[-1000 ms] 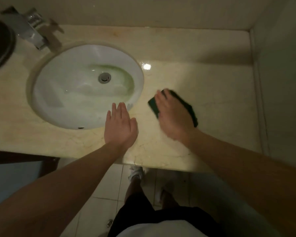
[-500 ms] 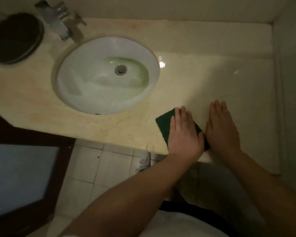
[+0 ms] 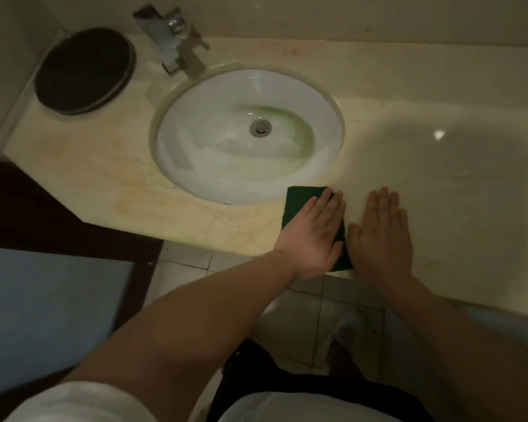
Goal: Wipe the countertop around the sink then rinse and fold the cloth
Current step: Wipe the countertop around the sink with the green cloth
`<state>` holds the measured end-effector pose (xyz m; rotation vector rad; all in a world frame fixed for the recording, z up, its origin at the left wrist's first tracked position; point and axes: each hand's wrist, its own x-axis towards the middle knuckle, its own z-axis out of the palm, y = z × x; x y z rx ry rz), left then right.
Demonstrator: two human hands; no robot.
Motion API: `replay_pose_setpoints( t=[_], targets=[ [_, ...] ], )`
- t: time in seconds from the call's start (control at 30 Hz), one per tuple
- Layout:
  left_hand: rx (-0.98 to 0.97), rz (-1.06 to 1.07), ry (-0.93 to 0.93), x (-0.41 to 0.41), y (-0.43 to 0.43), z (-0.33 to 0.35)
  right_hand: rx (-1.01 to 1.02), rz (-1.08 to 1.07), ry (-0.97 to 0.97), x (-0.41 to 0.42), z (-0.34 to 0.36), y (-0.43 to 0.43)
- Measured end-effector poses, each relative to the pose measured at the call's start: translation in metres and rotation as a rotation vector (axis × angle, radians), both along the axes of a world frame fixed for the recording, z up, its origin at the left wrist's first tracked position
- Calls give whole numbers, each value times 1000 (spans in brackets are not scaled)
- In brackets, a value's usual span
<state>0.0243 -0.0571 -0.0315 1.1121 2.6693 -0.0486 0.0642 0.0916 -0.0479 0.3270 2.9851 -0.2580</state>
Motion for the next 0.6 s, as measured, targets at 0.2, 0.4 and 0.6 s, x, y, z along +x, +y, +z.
replay_pose_setpoints(
  t=[0.2, 0.4, 0.6],
  targets=[
    [-7, -14, 6, -27, -108, 2, -21, -75, 37, -16, -1, -92],
    [9, -50, -6, -53, -218, -1, -52, -188, 44, -32, -2, -189],
    [2, 28, 15, -66, -272, 4, -8, -248, 29, -34, -2, -204]
  ],
)
